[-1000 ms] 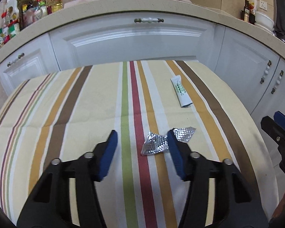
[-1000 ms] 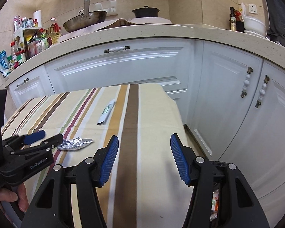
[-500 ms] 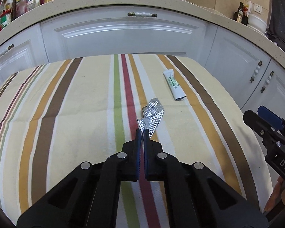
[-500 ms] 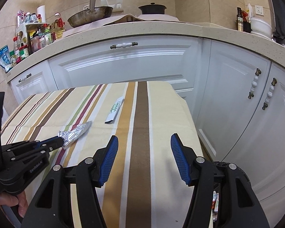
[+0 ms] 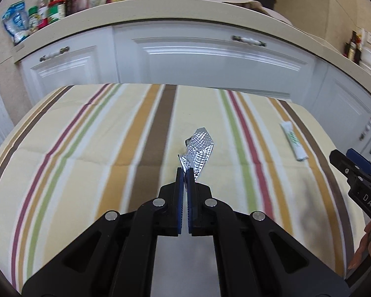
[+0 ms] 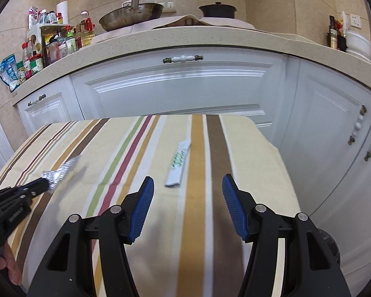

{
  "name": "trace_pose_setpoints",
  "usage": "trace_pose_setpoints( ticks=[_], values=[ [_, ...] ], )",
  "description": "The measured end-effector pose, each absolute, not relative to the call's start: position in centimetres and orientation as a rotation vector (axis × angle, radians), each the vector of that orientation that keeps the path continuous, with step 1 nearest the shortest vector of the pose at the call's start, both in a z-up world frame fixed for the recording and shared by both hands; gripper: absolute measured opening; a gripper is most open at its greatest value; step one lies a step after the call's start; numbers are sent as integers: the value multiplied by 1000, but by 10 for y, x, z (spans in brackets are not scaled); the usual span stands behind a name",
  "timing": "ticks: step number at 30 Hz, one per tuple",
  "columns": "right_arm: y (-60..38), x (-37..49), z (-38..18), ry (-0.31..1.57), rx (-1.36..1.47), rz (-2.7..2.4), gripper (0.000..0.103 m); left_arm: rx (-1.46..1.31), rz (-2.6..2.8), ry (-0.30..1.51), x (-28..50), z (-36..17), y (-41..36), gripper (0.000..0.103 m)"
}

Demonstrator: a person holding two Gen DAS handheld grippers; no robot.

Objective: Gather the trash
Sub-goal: 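Grasp the white-green packet with the right tool while the left tool holds the foil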

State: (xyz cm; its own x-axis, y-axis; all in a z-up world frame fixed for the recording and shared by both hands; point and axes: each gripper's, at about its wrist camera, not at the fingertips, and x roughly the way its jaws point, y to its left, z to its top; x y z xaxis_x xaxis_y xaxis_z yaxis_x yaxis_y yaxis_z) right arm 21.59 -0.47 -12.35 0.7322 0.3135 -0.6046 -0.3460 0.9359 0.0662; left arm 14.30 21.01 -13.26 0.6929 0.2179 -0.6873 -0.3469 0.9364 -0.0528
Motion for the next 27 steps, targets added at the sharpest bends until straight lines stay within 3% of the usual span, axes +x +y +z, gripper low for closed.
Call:
trace_pose_setpoints(
  ticks=[20, 27],
  values=[
    [37, 273, -152, 854, -115, 313, 54, -230, 401, 762, 168, -144, 273, 3],
    [40, 276, -157, 891, -118, 335, 24, -237, 400, 771, 167, -148, 272, 3]
  ],
)
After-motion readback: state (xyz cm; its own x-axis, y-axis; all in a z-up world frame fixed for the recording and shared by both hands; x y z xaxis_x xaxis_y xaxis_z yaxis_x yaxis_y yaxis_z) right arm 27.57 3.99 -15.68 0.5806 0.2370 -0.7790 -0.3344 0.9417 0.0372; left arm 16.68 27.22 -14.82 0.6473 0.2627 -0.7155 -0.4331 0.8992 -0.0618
